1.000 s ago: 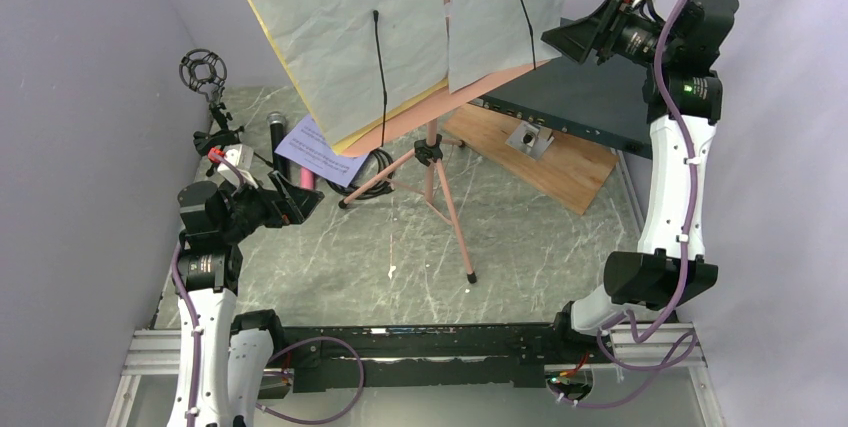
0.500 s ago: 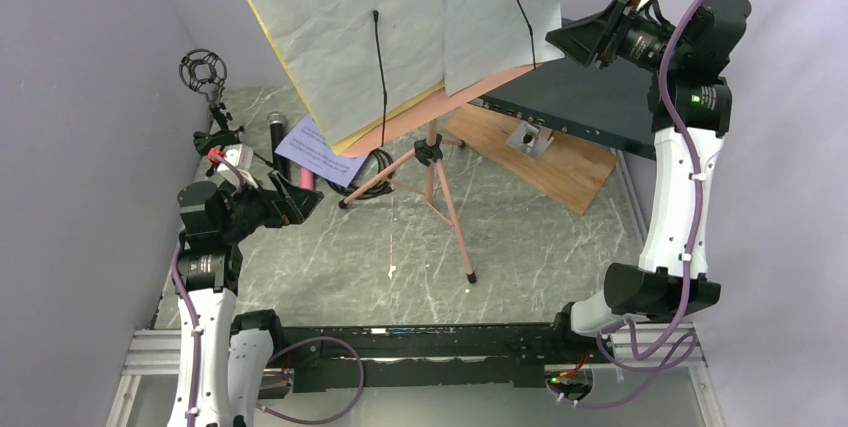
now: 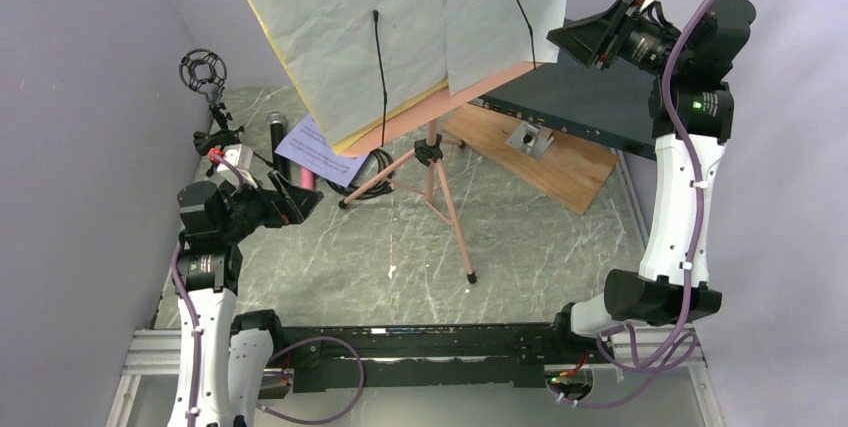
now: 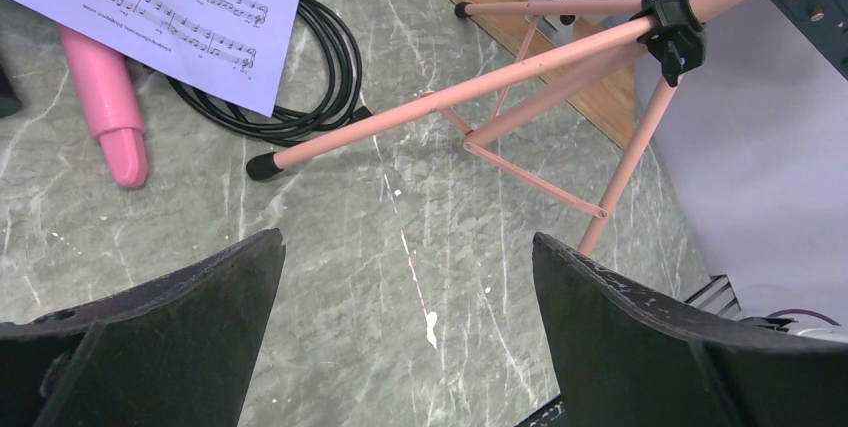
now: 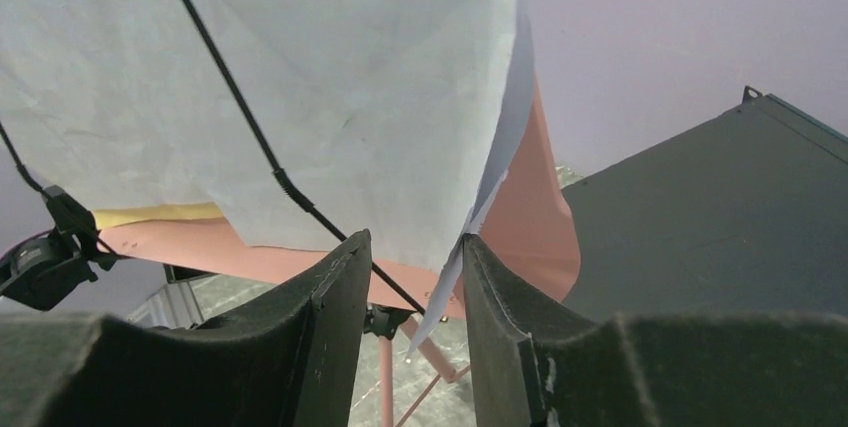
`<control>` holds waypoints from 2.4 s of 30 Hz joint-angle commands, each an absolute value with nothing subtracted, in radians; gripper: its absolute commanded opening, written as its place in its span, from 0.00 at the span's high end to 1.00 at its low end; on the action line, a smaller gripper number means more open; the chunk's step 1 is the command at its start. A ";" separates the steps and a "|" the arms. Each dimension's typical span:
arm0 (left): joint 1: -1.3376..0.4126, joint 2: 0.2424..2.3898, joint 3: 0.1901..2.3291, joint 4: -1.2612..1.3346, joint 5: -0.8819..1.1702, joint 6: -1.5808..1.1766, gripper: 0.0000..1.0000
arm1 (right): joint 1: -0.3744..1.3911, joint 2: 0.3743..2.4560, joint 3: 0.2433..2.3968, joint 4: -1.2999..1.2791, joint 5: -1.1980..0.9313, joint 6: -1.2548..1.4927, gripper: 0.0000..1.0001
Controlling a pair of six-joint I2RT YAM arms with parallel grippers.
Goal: Pack up the instrument practice props
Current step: Pick up the sheet music from the music stand.
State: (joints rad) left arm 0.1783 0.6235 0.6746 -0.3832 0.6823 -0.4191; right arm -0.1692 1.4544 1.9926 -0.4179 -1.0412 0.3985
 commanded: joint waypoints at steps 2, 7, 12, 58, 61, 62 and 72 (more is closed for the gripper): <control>0.185 0.615 0.693 -0.395 0.697 -0.403 0.00 | -0.166 1.463 1.985 -0.393 -1.003 0.426 0.57; 0.185 0.618 0.693 -0.394 0.699 -0.405 0.01 | -0.166 1.475 1.982 -0.374 -1.013 0.444 0.57; 0.187 0.617 0.693 -0.395 0.697 -0.403 0.01 | -0.166 1.480 1.997 -0.372 -1.017 0.444 0.70; 0.188 0.611 0.693 -0.392 0.702 -0.404 0.01 | -0.455 1.390 1.917 -0.304 -0.989 0.401 1.00; 0.188 0.611 0.690 -0.386 0.712 -0.406 0.01 | -0.486 1.375 1.873 -0.285 -1.019 0.404 1.00; 0.188 0.611 0.689 -0.382 0.715 -0.407 0.01 | -0.489 1.369 1.859 -0.280 -1.030 0.402 1.00; 0.188 0.618 0.686 -0.375 0.730 -0.411 0.00 | -0.545 1.323 1.862 -0.328 -0.984 0.293 1.00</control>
